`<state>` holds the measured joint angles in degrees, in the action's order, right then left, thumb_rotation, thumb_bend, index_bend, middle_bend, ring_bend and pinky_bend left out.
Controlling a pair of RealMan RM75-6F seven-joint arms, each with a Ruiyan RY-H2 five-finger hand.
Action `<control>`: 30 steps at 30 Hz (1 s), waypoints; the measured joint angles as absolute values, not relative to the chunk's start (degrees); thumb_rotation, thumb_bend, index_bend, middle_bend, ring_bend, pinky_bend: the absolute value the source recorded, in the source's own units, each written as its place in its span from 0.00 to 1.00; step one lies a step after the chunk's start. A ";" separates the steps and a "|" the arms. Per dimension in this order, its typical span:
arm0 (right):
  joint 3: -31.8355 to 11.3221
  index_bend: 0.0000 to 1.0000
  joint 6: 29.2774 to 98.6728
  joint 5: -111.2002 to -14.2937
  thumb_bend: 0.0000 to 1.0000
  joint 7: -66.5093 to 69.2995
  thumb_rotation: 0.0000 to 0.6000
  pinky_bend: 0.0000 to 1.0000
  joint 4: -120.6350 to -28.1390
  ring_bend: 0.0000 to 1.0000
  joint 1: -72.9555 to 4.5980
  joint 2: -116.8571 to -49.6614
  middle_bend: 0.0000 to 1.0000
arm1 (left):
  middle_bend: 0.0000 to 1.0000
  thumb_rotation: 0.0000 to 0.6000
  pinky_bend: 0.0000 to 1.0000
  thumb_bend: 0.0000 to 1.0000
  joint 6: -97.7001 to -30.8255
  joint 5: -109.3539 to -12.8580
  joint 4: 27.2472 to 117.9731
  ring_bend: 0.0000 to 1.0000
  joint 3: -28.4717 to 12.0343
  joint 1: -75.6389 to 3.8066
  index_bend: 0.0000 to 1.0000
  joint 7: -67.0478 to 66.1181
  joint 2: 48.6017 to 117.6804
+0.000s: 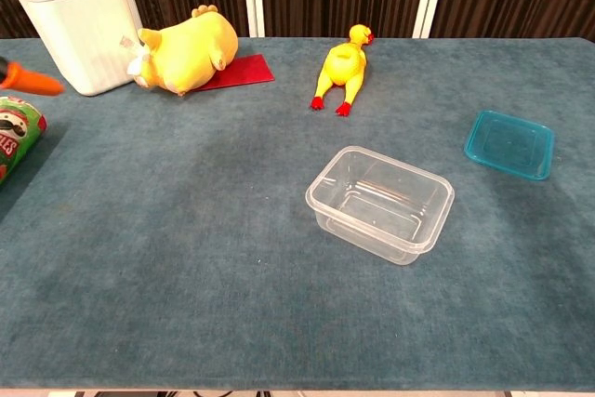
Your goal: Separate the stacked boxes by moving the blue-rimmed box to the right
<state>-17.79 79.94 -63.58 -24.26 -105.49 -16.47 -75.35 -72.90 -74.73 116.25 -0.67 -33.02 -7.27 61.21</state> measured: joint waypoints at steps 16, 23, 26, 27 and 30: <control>-1.60 0.00 86.91 -86.90 0.21 -6.96 1.00 0.00 -104.15 0.00 -2.77 -60.23 0.00 | 0.00 1.00 0.00 0.01 -88.95 -89.83 103.56 0.00 9.40 -14.98 0.00 -4.25 59.49; -1.03 0.00 90.55 -90.67 0.19 -7.36 1.00 0.00 -95.51 0.00 -1.49 -60.35 0.00 | 0.00 1.00 0.00 0.00 -92.71 -91.23 92.92 0.00 10.06 -10.19 0.00 -3.87 62.36; -1.97 0.00 91.63 -89.91 0.19 -6.42 1.00 0.00 -94.93 0.00 -1.12 -61.08 0.00 | 0.00 1.00 0.00 0.00 -93.56 -90.53 90.52 0.00 8.87 -8.84 0.00 -3.44 63.21; -2.41 0.00 92.01 -89.44 0.19 -6.29 1.00 0.00 -94.69 0.00 -0.98 -61.28 0.00 | 0.00 1.00 0.00 0.00 -93.45 -90.12 90.34 0.00 8.59 -8.70 0.00 -3.22 63.28; -2.99 0.00 92.30 -88.90 0.19 -5.75 1.00 0.00 -94.31 0.00 -0.87 -61.55 0.00 | 0.00 1.00 0.00 0.00 -92.83 -89.15 90.27 0.00 7.61 -8.36 0.00 -2.49 63.27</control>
